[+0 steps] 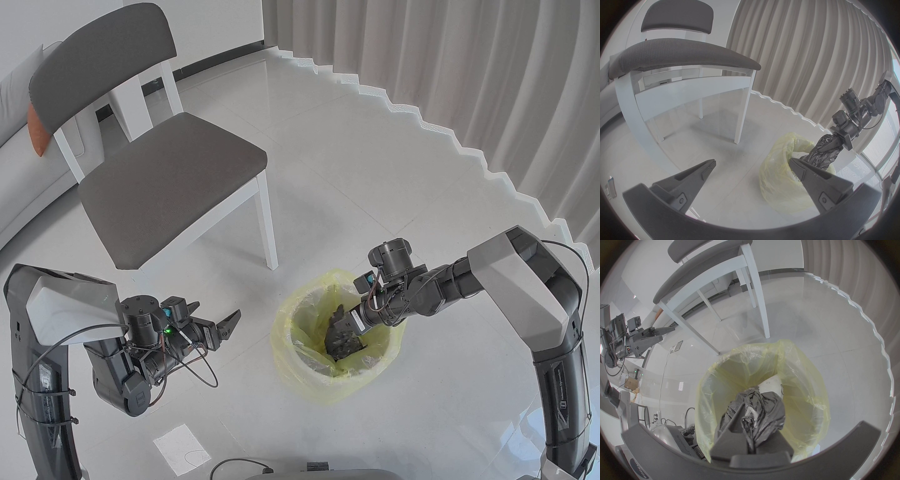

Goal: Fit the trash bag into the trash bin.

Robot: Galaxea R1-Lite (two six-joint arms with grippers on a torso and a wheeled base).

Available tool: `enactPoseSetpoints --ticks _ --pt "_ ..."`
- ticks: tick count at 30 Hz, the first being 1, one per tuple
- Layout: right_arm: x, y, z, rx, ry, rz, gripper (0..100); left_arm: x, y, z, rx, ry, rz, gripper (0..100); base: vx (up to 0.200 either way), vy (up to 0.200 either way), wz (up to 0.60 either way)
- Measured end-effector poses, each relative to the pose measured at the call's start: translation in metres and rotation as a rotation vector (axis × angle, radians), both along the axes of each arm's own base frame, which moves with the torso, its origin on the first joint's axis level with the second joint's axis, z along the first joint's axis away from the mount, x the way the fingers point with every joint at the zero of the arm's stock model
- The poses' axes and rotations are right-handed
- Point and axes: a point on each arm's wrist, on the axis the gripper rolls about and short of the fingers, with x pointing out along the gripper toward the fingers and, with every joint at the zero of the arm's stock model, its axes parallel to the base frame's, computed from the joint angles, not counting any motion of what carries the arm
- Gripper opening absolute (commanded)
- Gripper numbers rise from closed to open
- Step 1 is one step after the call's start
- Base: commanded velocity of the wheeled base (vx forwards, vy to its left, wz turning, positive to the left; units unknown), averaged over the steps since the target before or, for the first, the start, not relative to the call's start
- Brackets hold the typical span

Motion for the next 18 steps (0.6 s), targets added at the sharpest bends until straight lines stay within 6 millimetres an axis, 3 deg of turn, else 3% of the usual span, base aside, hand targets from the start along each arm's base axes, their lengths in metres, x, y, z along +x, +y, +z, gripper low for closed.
enactPoseSetpoints --ticks 5,12,18 --pt "-0.001 -0.001 0.003 -0.001 -0.004 0.001 100 0.0 0.0 -0.001 -0.001 0.003 0.004 100 0.0 0.0 0.0" --pt "-0.011 -0.008 0.03 0.014 -0.03 -0.006 100 0.01 0.0 -0.006 -0.003 -0.008 0.045 100 0.0 0.0 0.0" --pt "-0.035 -0.026 0.067 0.033 -0.07 -0.018 100 0.021 0.003 -0.008 -0.011 -0.026 0.061 100 0.2 0.0 0.0"
